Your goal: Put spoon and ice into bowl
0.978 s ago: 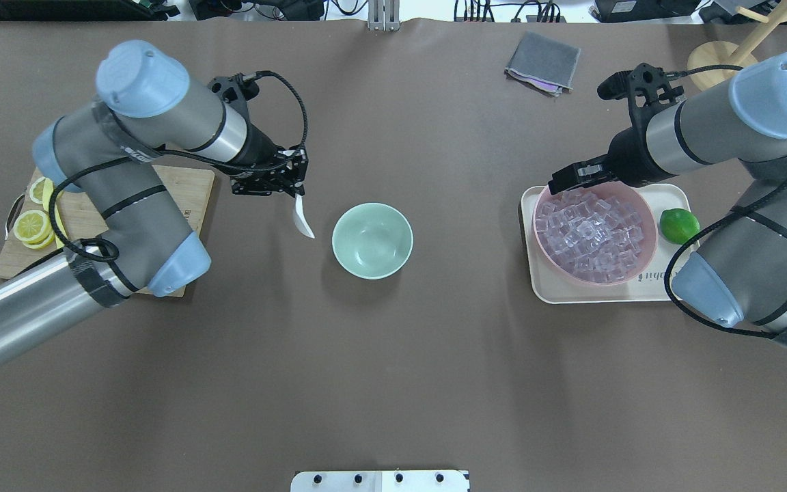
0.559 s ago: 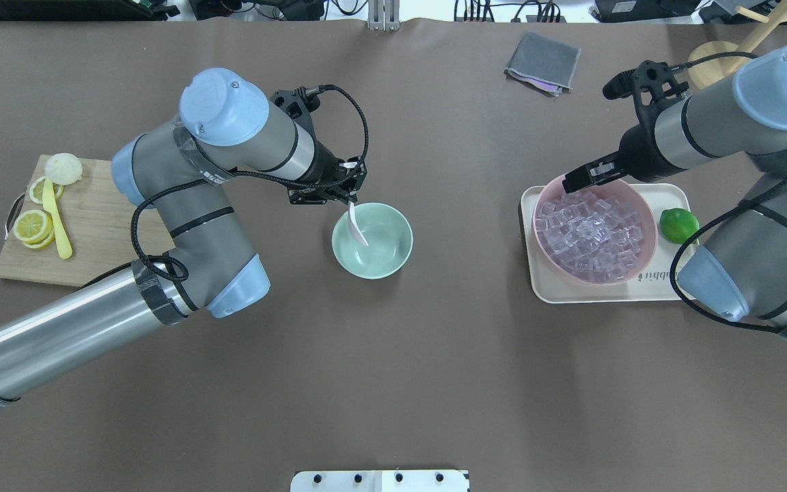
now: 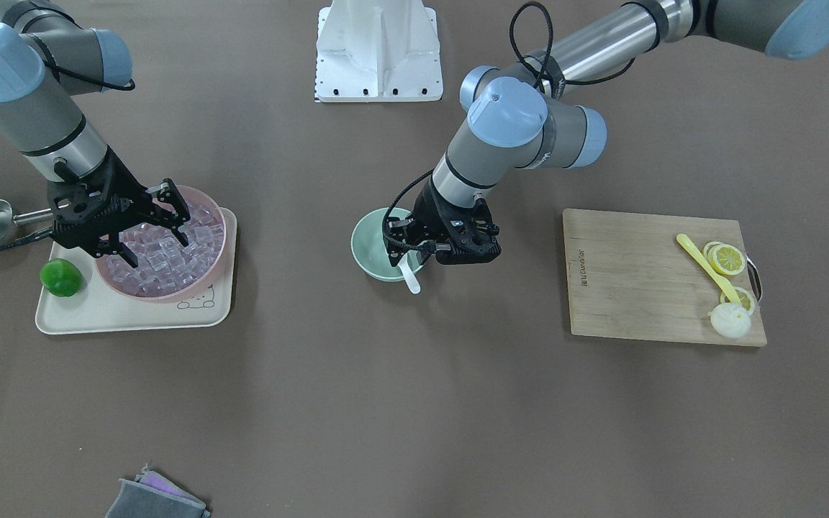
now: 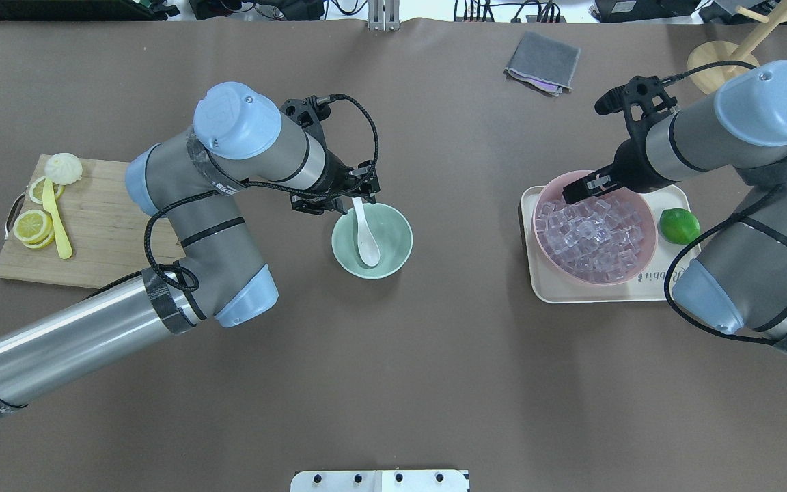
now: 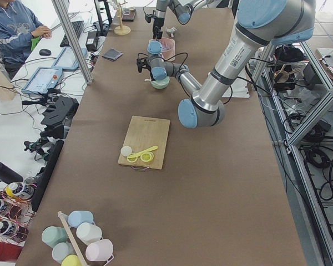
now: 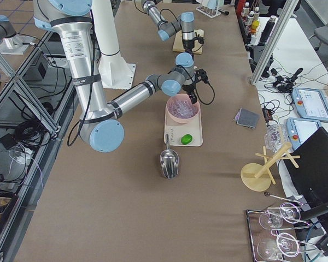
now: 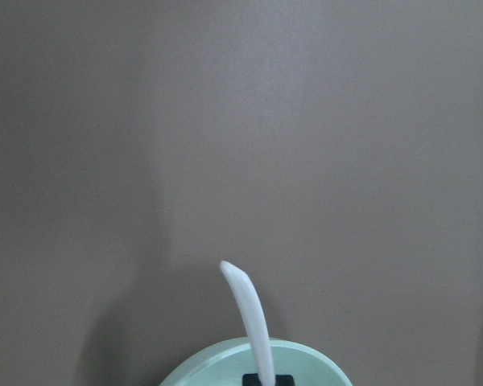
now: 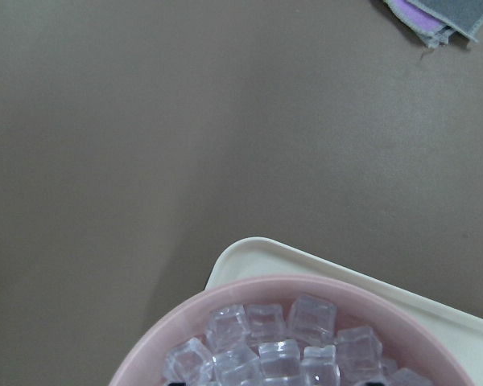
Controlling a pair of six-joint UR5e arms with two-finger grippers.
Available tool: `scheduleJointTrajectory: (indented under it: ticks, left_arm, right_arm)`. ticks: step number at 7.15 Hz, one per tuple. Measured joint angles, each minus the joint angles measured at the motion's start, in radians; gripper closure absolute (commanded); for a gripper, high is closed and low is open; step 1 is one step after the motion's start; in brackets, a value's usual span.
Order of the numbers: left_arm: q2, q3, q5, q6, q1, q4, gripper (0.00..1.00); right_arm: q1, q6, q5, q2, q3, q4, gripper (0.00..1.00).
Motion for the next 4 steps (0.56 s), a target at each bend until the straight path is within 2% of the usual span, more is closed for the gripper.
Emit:
scheduleJointTrajectory:
  ticks: [2,4]
  left_arm:
    - [0.001,-0.001,0.002,0.0,0.0,-0.001,0.02]
    - [0.003,-0.001,0.003,0.0,-0.001,-0.001,0.02]
  right_arm:
    - [-0.028,-0.011,-0.016,-0.026,0.001,0.0,0.25]
    - [-0.054,-0.013,-0.018,-0.04,-0.001,-0.001,0.43]
